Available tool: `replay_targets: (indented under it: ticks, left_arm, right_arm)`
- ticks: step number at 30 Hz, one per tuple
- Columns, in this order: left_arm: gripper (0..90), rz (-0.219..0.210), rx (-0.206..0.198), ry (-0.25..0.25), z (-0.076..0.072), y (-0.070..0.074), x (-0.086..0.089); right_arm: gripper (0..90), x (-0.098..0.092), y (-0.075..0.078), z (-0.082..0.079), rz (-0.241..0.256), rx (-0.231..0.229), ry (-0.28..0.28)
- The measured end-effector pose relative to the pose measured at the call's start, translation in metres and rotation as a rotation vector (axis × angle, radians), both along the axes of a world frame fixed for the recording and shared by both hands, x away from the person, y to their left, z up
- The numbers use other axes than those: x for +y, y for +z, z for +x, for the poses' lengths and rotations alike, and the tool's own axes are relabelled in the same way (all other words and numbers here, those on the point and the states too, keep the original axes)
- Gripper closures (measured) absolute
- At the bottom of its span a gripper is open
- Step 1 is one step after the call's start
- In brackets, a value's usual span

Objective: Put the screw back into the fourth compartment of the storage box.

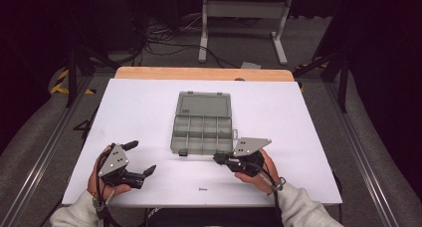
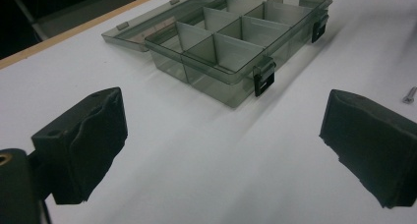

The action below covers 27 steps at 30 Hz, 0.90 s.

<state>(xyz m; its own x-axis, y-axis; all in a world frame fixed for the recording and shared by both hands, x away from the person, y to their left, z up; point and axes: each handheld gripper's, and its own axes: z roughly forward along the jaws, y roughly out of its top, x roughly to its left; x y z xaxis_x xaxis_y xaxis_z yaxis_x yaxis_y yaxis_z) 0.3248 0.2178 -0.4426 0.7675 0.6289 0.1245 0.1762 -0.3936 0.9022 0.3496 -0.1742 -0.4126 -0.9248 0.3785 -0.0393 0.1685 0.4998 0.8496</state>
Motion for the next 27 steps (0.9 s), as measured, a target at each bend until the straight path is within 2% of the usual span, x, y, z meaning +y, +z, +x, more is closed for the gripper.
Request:
replay_targets:
  ticks: [2,9,11,20,22,27]
  left_arm:
    - [4.4,-0.002,0.0,0.0,0.0,0.0,0.0]
    - [4.4,-0.002,0.009,0.001,0.002,-0.002,-0.001]
    - [4.3,0.0,0.01,-0.002,0.002,-0.002,-0.001]
    - [4.3,-0.002,0.013,-0.002,0.003,-0.002,-0.001]
    - [4.3,-0.002,0.015,-0.001,0.003,-0.002,-0.001]
    - [4.3,-0.003,0.012,-0.002,0.002,-0.002,-0.001]
  right_arm:
    - [86.4,-0.006,0.008,0.005,0.016,-0.024,-0.03]
    - [86.3,-0.022,0.028,0.029,0.081,-0.059,-0.112]
    - [86.4,-0.025,0.031,0.038,0.08,-0.07,-0.14]
    - [86.3,-0.03,0.025,0.079,0.097,-0.032,-0.231]
    - [86.4,-0.028,0.023,0.084,0.079,-0.036,-0.247]
    - [86.4,-0.026,0.015,0.096,0.078,-0.011,-0.272]
